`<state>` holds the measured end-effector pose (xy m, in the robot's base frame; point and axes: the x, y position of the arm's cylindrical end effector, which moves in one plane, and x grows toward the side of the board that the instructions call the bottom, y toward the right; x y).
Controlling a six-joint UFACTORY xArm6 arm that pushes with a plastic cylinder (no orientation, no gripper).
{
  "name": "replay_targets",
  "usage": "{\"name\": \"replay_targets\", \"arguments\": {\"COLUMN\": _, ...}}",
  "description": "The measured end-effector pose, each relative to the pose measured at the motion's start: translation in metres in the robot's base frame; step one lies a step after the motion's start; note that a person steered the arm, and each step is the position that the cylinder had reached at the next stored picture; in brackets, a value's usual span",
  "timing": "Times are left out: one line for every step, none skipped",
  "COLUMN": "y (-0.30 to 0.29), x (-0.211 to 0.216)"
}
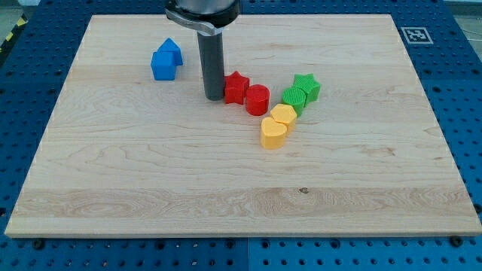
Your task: Separate blue cube from blue triangle
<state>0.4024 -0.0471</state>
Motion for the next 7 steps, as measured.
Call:
{"name": "replay_targets", "arguments": {"y": -0.009, "x": 0.016}}
{"name": "replay_targets", "arguments": {"y": -0.013, "x": 0.018}}
{"name": "replay_targets", "arguments": {"y": -0.028, "x": 0.000}}
{"name": "replay_targets", "arguments": {"y": -0.034, "x": -0.001}}
{"name": "replay_targets", "arguments": {"y": -0.056, "x": -0.024}}
{"name": "replay_targets", "arguments": {"y": -0.060, "x": -0.034}}
{"name": "replay_targets", "arguments": {"y": -0.060, "x": -0.052}}
